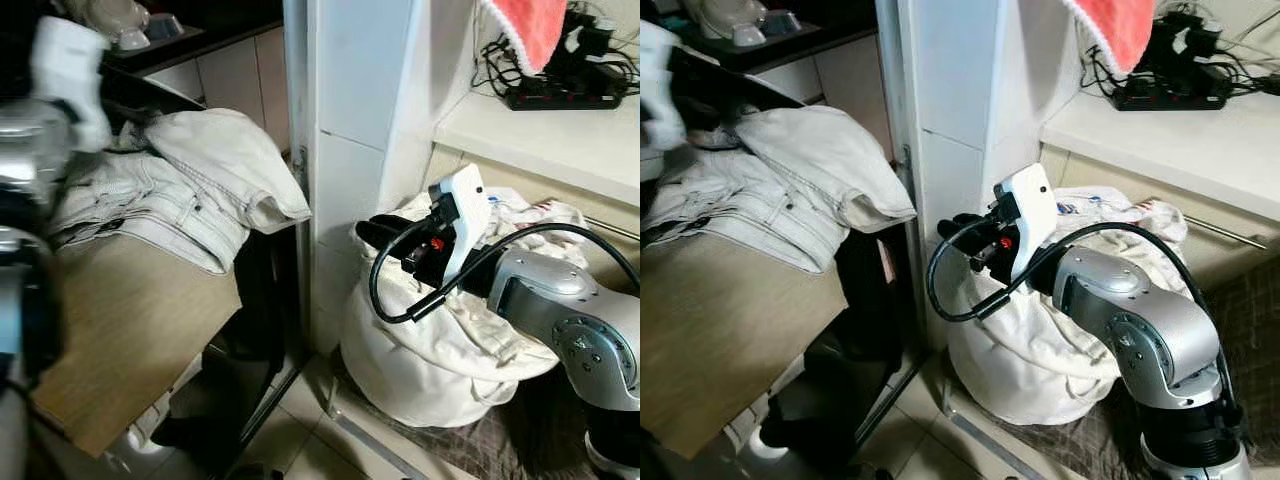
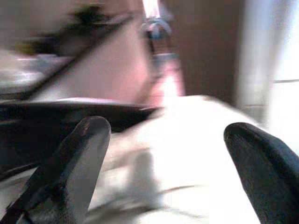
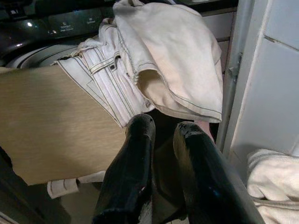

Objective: Clothes washing

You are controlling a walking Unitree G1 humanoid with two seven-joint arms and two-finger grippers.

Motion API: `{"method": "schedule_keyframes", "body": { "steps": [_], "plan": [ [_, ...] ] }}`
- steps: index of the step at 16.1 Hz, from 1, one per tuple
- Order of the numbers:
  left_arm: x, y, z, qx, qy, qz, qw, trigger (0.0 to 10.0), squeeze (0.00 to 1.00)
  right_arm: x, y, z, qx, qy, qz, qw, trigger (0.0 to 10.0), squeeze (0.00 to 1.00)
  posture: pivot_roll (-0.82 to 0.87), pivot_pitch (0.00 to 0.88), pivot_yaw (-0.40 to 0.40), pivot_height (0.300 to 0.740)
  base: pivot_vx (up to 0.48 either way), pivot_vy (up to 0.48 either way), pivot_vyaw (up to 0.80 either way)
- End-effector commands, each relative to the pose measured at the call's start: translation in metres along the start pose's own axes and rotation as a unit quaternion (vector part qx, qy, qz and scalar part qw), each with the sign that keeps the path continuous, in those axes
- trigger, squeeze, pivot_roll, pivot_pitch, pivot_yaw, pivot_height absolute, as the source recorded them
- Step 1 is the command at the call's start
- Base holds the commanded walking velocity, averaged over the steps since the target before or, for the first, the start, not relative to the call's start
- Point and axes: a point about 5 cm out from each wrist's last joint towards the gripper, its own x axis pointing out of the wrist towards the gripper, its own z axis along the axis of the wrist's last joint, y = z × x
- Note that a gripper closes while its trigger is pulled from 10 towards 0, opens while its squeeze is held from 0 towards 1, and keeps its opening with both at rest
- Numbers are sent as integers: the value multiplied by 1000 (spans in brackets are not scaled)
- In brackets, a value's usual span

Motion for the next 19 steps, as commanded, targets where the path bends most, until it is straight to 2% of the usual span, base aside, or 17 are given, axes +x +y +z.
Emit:
{"method": "schedule_keyframes", "body": {
  "steps": [1,2,3,4,5,6,9,11,13,14,15,16,17,18,19],
  "plan": [
    [0,-5,-6,-8,29,-32,999,10000,1000,0,1,4,-6,0,7,1000,10000,0,-137,0,48,740,0,0,0],
    [4,-9,-14,-16,60,-35,997,10000,1000,-1,2,5,-7,0,10,1000,10000,0,-143,0,52,740,0,0,0],
    [4,-9,-16,-18,67,-29,997,10000,1000,-1,2,4,-7,1,11,1000,10000,0,-145,0,53,740,0,0,0],
    [4,-6,-27,-9,101,11,995,10000,1000,-2,3,4,-7,3,14,1000,10000,0,-146,0,54,740,0,0,0],
    [4,-5,-30,-26,107,36,993,10000,1000,-2,4,3,-7,5,16,1000,10000,0,-146,0,54,740,0,0,0],
    [3,-5,-32,-48,111,40,992,10000,1000,-2,4,3,-6,5,17,1000,10000,0,-146,0,54,740,0,0,0],
    [4,-6,-36,-83,117,60,988,10000,1000,-2,4,3,-6,8,20,1000,10000,0,-144,0,54,740,0,0,0],
    [3,-3,-40,-83,120,84,986,10000,1000,-2,4,2,-5,10,22,1000,10000,0,-145,0,55,740,0,0,0],
    [4,-7,-46,-98,127,67,985,10000,1000,-2,6,1,-6,14,29,999,10000,0,-144,0,54,740,0,0,0],
    [5,-11,-49,-106,126,54,985,10000,784,-2,8,1,-9,16,35,999,10000,0,-144,0,54,740,0,0,0],
    [7,-14,-51,-122,118,44,984,10000,212,-2,9,1,-13,15,41,999,10000,0,-146,0,55,740,0,0,0],
    [9,-18,-52,-142,109,31,983,6588,0,-3,12,2,-25,12,53,998,10000,0,-149,0,55,740,0,0,0],
    [10,-19,-52,-153,104,30,982,2118,0,-4,13,2,-30,11,58,998,10000,0,-149,0,55,740,0,0,0],
    [10,-20,-52,-155,103,30,982,706,0,-4,13,3,-32,11,59,998,10000,0,-149,0,55,740,0,0,0],
    [10,-19,-54,-153,105,35,982,0,0,-4,14,2,-33,11,61,998,10000,0,-152,0,56,740,0,0,0]
  ]
}}
